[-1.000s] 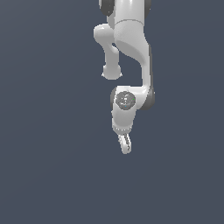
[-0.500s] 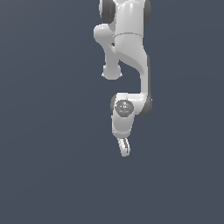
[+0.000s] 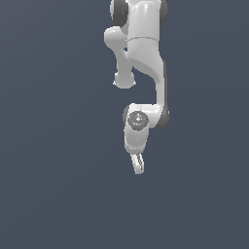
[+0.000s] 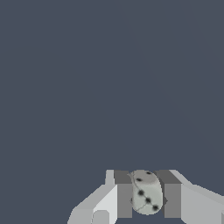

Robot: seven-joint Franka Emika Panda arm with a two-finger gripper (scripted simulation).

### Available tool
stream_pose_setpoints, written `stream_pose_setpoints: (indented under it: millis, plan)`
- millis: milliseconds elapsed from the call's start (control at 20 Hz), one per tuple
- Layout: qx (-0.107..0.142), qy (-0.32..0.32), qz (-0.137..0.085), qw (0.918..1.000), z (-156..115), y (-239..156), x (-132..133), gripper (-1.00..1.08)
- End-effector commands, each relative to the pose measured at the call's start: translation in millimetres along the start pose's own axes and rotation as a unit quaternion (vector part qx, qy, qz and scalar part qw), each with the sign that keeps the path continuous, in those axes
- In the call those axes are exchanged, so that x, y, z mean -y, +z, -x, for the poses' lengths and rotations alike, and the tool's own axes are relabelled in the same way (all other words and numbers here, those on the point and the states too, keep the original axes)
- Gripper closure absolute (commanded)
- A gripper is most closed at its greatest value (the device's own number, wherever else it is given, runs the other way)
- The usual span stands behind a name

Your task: Pick up the object and move it to a goal position.

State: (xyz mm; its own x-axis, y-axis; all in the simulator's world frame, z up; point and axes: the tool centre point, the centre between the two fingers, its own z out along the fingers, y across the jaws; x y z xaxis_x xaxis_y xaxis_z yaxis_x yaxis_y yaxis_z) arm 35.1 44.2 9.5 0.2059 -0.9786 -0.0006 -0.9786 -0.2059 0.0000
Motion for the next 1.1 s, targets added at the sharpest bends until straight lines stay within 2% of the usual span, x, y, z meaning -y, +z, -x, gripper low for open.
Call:
stream_pose_setpoints:
  millis: [0,250,450,600,1050]
  plan:
    - [0.000,0.000,0.000,1.0000,0.7,0.8,0.1,1.08]
    - [0.000,0.000,0.000,1.0000,-6.6,-1.2,-1.1,1.08]
    - [0.000,0.000,0.000,1.0000,-27.6,-4.7,-4.9,1.08]
    - [0.000,0.000,0.000,1.0000,-52.8,-8.8,-9.2,1.08]
    - [0.000,0.000,0.000,1.0000,-150.6,-24.8,-23.9,1.08]
